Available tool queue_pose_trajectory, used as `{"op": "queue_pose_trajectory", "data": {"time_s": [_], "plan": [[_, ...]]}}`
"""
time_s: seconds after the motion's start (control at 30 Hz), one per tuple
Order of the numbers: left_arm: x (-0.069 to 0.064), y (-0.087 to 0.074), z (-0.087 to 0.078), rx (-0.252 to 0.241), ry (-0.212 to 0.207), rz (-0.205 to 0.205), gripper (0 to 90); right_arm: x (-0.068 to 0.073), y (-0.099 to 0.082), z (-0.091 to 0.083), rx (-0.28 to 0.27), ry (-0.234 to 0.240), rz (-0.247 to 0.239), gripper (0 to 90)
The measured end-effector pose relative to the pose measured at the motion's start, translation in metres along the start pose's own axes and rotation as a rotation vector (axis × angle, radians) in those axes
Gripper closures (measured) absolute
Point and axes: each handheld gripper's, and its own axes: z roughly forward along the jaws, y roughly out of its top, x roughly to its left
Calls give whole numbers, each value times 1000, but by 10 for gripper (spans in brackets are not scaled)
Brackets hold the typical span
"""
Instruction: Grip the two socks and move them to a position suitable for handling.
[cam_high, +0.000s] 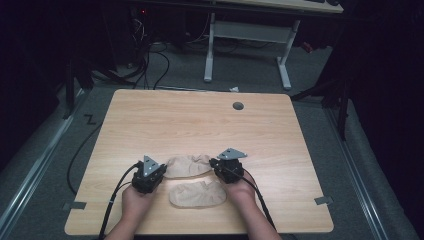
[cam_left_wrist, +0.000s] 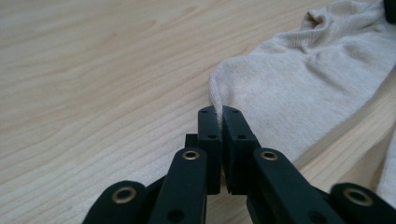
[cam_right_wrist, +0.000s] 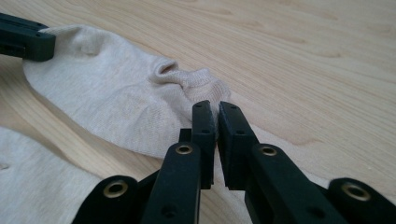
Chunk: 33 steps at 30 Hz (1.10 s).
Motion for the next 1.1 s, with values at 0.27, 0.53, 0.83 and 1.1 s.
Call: {"op": "queue_pose_trajectory", "data": {"time_s": [0.27, 0.53, 0.83, 1.1], "plan": [[-2, -1, -9, -32, -35, -17, 873, 9, -2, -13, -39, 11, -39, 861], [-18, 6, -31, -54, -62, -11, 875, 15, -7, -36, -65, 26, -56, 861], [-40, 4, -54, -67, -106, -12, 875, 16, -26, -67, -89, 32, -56, 860], [-51, -6, -62, -32, -144, -17, 875, 25, -45, -84, -88, 37, -64, 861]]}}
